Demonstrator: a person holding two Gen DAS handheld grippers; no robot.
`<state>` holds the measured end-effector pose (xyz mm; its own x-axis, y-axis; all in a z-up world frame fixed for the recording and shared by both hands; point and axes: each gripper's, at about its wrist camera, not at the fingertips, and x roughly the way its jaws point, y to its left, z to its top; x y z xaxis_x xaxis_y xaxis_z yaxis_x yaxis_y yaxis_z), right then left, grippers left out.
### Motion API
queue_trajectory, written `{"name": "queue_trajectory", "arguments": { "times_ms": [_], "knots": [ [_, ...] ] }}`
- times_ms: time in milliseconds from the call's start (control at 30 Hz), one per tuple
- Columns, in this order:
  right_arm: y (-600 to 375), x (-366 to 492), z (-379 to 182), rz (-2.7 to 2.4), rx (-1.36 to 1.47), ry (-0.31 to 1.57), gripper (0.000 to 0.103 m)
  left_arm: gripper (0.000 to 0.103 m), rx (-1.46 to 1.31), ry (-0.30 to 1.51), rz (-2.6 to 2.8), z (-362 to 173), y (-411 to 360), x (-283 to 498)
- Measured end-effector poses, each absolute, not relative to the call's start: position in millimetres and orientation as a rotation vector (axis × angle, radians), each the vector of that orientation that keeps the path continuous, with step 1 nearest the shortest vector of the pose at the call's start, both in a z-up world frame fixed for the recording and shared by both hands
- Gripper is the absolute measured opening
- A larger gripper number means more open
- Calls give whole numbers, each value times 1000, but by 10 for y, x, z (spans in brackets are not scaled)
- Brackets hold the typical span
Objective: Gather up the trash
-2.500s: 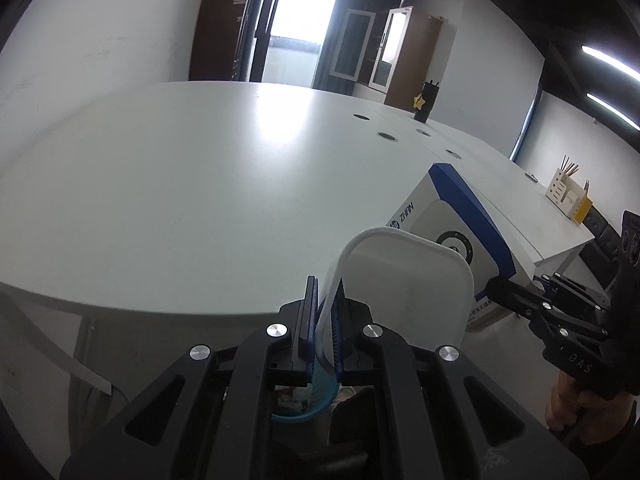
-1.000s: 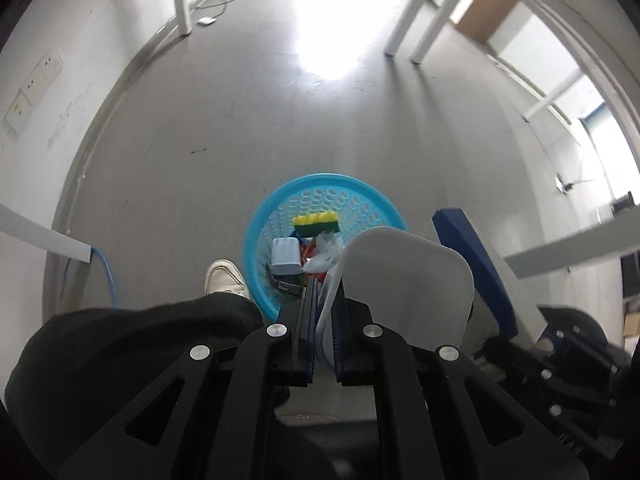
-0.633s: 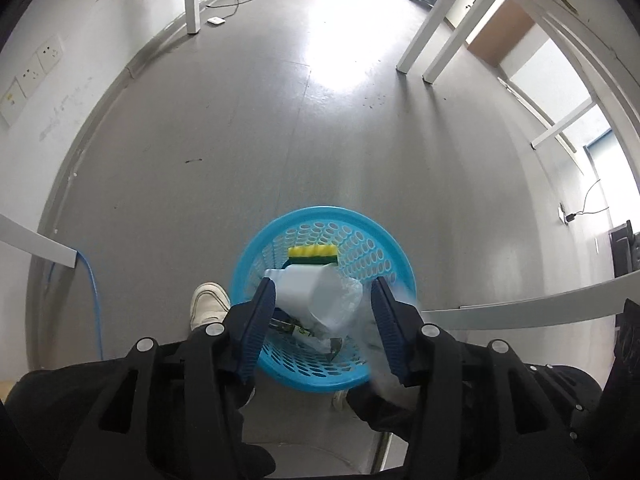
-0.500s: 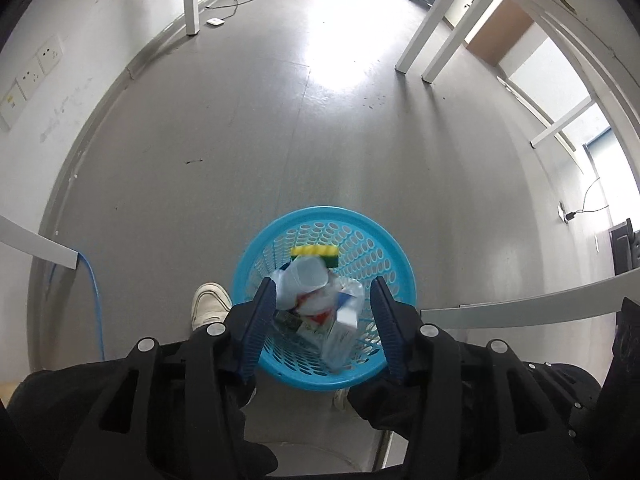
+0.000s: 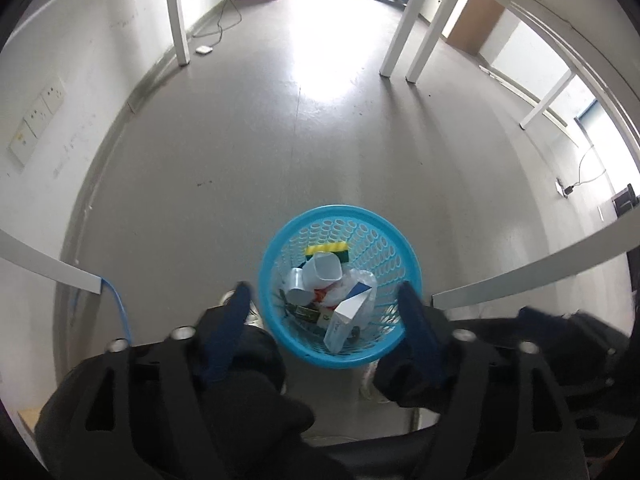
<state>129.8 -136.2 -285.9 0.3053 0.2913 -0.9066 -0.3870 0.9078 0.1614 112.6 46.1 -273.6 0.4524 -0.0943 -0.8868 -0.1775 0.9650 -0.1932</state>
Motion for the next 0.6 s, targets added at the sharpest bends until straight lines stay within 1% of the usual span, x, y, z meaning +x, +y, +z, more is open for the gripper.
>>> {"name": "queue_trajectory", "arguments": {
  "times_ms": [33,67,100,133,167,200,300,600],
  "knots": [
    [-1367,1254,-2824,453,-110,1169,79,89,-267,1100,51,-2711,467,1073],
    [-1378,1211,-2792,454,-122,1161,84,91,-262,1098,47,-2693,472,1031],
    [-1400,1159,-2751,454,-130,1151,85,92,-262,1100,39,-2678,470,994],
    [-1419,1124,-2719,456,-129,1144,86,95,-262,1103,30,-2663,470,969],
    [-1455,1087,-2688,458,-124,1136,90,97,-260,1108,15,-2653,462,937],
    [-1497,1055,-2657,458,-115,1128,92,97,-259,1109,9,-2640,458,917],
    [-1586,1021,-2600,445,-87,1115,94,97,-224,1110,-3,-2621,398,887],
    [-1595,1085,-2620,451,-74,1134,95,97,-166,1117,-19,-2646,266,898]
  ]
}}
